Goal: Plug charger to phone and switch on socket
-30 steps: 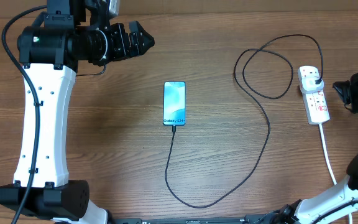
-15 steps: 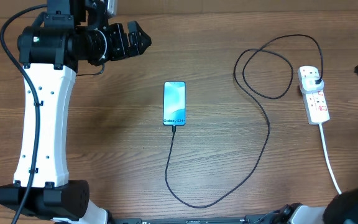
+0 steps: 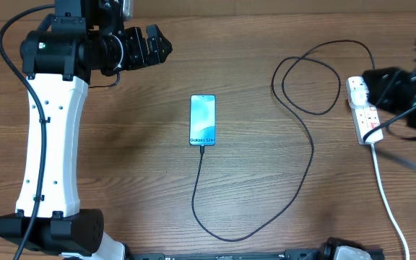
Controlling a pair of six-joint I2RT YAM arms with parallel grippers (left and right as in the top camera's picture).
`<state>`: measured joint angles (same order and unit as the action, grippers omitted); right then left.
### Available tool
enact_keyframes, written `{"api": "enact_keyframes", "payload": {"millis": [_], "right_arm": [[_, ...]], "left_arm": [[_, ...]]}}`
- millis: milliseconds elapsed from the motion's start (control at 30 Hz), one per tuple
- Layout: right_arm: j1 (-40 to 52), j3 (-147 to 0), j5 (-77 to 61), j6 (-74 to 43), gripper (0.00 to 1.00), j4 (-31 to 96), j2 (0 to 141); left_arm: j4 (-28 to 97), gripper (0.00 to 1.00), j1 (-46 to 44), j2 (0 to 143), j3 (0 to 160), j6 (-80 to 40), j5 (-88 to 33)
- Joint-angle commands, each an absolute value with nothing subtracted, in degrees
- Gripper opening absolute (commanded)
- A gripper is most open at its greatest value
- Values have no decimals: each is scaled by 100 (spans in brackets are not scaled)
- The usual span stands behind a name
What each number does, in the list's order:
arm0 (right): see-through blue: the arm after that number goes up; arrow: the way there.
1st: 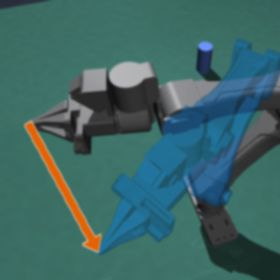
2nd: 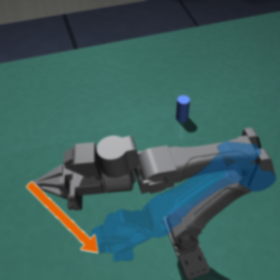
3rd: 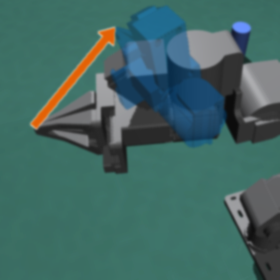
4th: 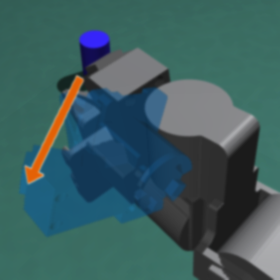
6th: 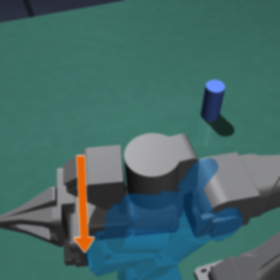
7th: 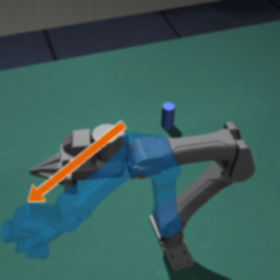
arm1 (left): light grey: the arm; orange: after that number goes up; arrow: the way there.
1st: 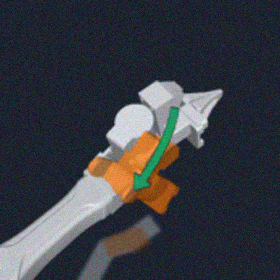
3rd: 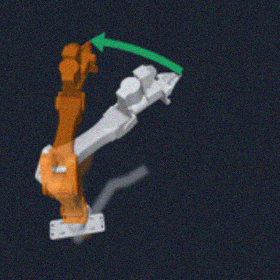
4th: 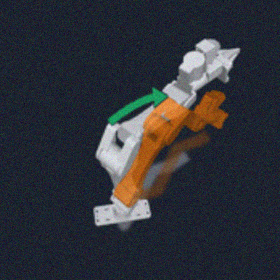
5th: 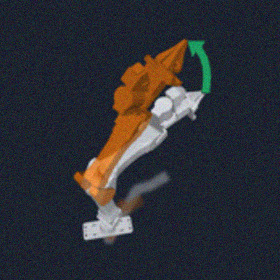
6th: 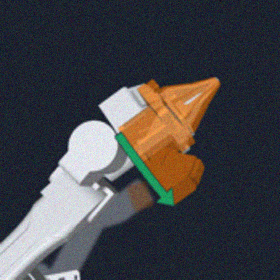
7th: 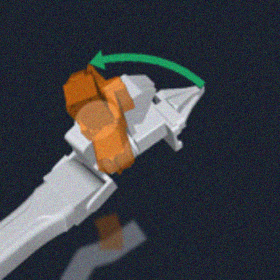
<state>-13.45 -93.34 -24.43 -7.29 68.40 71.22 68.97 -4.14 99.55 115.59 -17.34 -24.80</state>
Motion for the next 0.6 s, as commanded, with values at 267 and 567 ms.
{"api": "enact_keyframes", "payload": {"millis": [267,567], "right_arm": [[-60,-9485,-1157,-569,67,7651,6488],[-60,-9485,-1133,-567,100,8147,6637]], "left_arm": [[6879,99,-414,9966,11561,-1627,-2438],[6879,99,-414,9966,11561,-1627,-2438]]}}
